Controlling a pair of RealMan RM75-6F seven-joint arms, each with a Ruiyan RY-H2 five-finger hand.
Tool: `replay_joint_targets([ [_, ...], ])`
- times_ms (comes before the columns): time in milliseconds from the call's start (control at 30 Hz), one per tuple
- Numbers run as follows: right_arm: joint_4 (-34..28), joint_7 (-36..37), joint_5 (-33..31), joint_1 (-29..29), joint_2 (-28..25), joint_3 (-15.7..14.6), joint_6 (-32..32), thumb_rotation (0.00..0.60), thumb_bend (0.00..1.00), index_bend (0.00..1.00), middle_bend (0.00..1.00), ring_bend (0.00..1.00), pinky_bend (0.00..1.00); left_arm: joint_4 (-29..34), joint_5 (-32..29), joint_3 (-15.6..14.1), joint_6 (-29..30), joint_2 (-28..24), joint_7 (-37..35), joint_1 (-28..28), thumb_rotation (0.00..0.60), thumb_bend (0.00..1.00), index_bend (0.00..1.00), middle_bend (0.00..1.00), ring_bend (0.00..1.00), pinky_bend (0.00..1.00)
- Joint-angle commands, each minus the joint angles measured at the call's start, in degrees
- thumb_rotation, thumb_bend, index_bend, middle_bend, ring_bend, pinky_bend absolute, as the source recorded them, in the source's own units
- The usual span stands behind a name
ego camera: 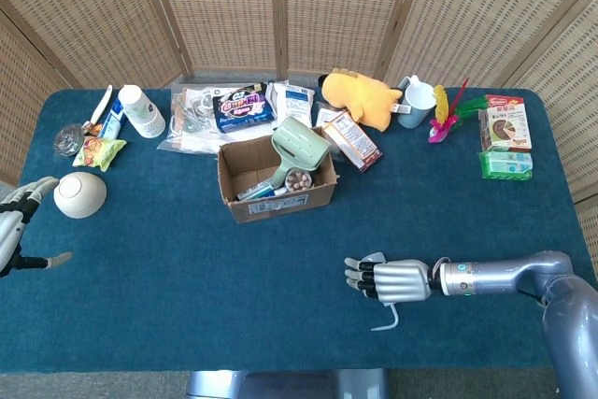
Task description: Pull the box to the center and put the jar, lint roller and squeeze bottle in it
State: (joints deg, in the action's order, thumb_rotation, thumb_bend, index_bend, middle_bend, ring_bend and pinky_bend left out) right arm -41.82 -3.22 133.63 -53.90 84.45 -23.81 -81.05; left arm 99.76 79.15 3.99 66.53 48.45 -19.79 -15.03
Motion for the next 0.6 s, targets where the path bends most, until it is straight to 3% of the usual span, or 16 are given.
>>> replay_joint_targets([
  [33, -0.05, -0.24, 0.02, 0.0, 0.13, -0.01, -0.43, 0.6, 0.33, 0.39, 0.25, 0.18, 0.25, 0.01, -0.05, 0.03, 0.04, 0.0, 0.02, 0.0, 0.6, 0.05, 0.0, 0.0, 0.0, 0.08],
  [400, -1.02, -1.44, -1.86, 1.42, -1.39, 1.59, -5.67, 0.6, 0.37, 0.43, 0.33, 0.24, 0.33, 0.2, 0.4, -0.14, -0.05, 0.04, 0.08, -0.1, 0.6, 0.05, 0.0, 0.0, 0.0, 0.08],
  [600, -3.69, 0.37, -6.05, 3.94, -2.94, 4.74, -10.9, 0.6, 0.37, 0.45, 0.34, 0.26, 0.36, 0.25, 0.46, -0.23, 0.08, -0.03, 0.07, 0.0, 0.6, 0.05, 0.0, 0.0, 0.0, 0.08],
])
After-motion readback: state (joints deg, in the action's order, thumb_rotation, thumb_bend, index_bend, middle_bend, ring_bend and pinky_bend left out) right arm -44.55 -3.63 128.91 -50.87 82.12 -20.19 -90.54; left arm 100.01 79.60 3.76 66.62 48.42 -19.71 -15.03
